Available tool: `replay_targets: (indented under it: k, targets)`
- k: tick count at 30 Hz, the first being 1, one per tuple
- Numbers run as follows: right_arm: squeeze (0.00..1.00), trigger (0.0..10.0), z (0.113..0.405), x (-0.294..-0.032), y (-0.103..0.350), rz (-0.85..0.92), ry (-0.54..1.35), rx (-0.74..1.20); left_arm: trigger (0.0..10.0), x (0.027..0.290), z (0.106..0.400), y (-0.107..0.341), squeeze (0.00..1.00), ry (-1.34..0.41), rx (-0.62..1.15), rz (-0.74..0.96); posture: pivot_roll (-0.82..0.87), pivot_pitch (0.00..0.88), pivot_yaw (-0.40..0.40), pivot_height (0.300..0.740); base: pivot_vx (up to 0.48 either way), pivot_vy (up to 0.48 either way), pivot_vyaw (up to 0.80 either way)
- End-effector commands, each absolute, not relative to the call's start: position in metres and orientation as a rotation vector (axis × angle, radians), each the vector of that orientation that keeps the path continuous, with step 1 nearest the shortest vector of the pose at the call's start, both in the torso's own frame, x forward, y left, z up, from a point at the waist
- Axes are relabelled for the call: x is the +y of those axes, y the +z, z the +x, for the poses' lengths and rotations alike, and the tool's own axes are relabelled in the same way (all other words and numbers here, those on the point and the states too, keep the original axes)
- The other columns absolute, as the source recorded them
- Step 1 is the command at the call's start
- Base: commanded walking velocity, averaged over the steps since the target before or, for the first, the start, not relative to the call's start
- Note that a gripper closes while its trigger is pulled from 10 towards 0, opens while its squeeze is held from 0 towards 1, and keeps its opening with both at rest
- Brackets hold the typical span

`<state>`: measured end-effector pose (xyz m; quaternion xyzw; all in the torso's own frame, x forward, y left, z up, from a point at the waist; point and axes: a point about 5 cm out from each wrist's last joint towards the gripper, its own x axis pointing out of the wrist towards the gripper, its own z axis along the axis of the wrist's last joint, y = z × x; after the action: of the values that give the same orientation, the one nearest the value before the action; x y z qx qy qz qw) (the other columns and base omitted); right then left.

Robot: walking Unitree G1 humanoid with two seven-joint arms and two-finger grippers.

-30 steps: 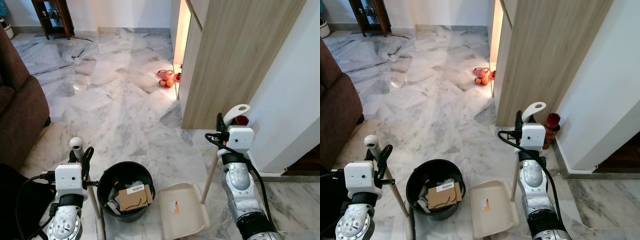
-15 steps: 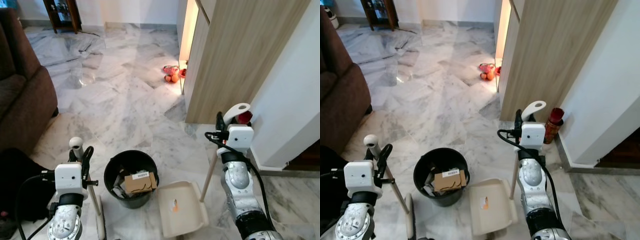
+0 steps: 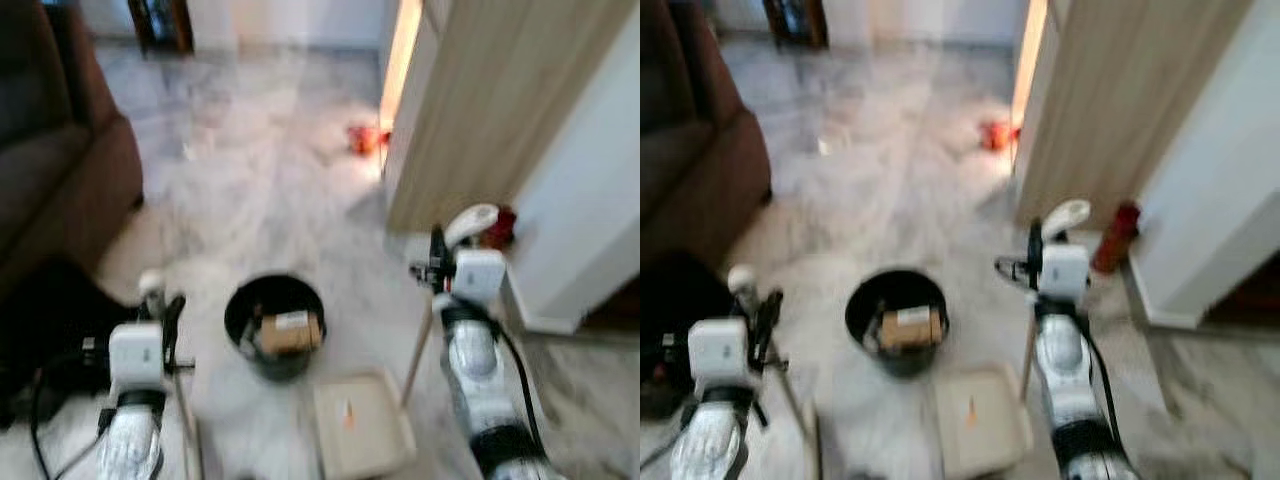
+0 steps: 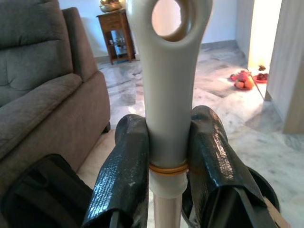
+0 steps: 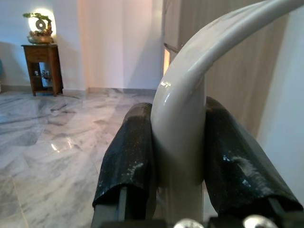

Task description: Sweep floor

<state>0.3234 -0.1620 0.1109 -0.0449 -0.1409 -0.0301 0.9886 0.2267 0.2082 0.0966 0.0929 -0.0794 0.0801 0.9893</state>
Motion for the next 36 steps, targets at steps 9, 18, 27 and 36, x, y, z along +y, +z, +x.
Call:
replay_targets:
  k: [9, 18, 27, 36]
  targets:
    - [0.00, 10.0, 0.3253, -0.1634, 0.1160, -0.075, -0.065, -0.307, 10.0, 0.2055, 0.2276, 0.1028, 0.00, 0.155, -0.194, 0.191, 0.06, 0.099, -0.025, 0.740, -0.270, 0.000, 0.00]
    - [0.00, 10.0, 0.3249, -0.1635, 0.1154, -0.071, -0.062, -0.304, 10.0, 0.2053, 0.2281, 0.1032, 0.00, 0.158, -0.195, 0.195, 0.06, 0.100, -0.027, 0.740, -0.060, 0.000, 0.00]
    - [0.00, 10.0, 0.3258, -0.1612, 0.1126, -0.029, -0.057, -0.282, 10.0, 0.2050, 0.2318, 0.1032, 0.00, 0.160, -0.196, 0.200, 0.06, 0.085, -0.031, 0.740, 0.000, 0.000, -0.28]
    - [0.00, 10.0, 0.3260, -0.1573, 0.1123, -0.026, -0.043, -0.281, 10.0, 0.2031, 0.2340, 0.1013, 0.00, 0.142, -0.193, 0.193, 0.05, 0.064, -0.029, 0.740, 0.000, 0.000, -0.80]
